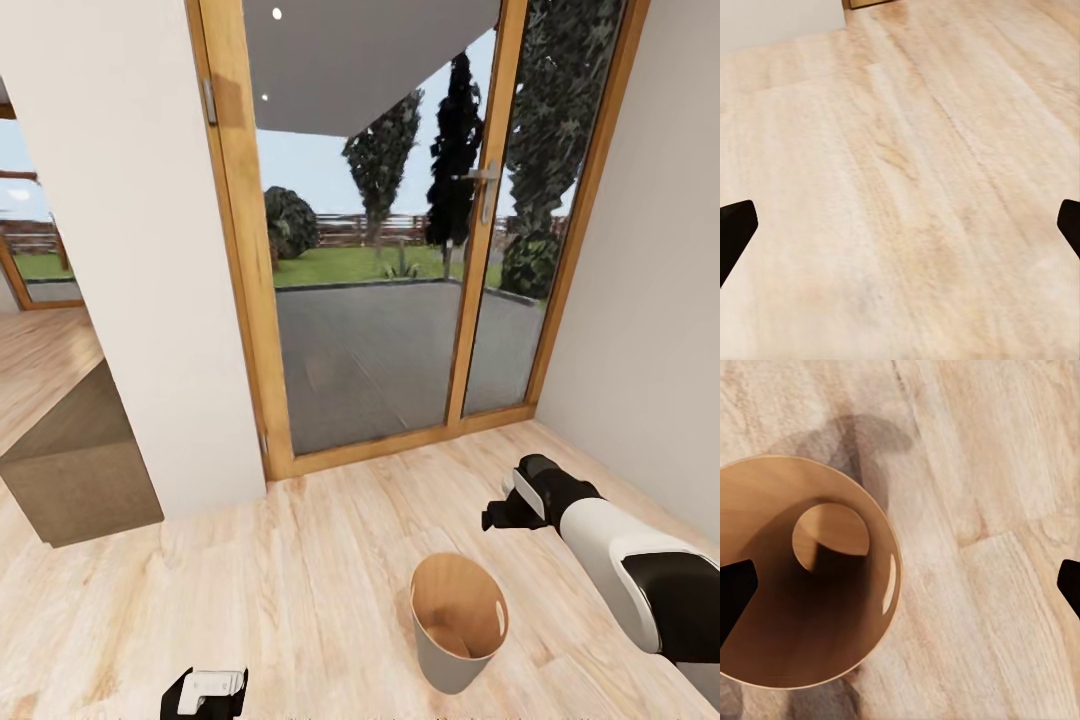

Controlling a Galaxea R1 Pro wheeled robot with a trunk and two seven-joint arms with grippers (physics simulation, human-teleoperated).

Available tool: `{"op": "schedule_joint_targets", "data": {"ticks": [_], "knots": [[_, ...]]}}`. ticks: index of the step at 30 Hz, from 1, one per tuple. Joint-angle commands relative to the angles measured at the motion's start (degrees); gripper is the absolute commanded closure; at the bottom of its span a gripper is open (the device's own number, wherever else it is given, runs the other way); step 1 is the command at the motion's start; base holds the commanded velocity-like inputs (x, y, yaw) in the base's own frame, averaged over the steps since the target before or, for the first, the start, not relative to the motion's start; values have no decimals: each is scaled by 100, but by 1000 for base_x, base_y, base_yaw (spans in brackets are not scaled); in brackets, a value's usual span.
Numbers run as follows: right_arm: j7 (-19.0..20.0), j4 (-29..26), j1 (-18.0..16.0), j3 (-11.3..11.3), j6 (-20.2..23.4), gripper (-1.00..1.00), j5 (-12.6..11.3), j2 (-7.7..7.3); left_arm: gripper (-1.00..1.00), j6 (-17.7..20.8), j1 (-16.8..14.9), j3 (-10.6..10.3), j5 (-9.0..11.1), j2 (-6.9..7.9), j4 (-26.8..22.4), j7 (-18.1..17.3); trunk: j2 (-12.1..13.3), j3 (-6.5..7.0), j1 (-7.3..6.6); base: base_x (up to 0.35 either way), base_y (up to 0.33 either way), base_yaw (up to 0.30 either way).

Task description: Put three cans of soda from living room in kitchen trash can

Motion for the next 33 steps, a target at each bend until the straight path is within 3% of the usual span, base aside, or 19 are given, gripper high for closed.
{"op": "schedule_joint_targets", "data": {"ticks": [1,9,33], "knots": [[0,0,-1,2,0,-100,0,-1,-100,0,1,0,0,0,0,0,-42,-18,23,0,0,0],[0,-9,5,14,0,-100,-2,-2,-100,1,0,0,0,-1,0,-1,-362,-162,198,0,0,0],[0,-11,6,24,-7,-100,0,5,-100,0,1,-2,0,-1,0,0,-395,-694,260,0,0,0]]}}
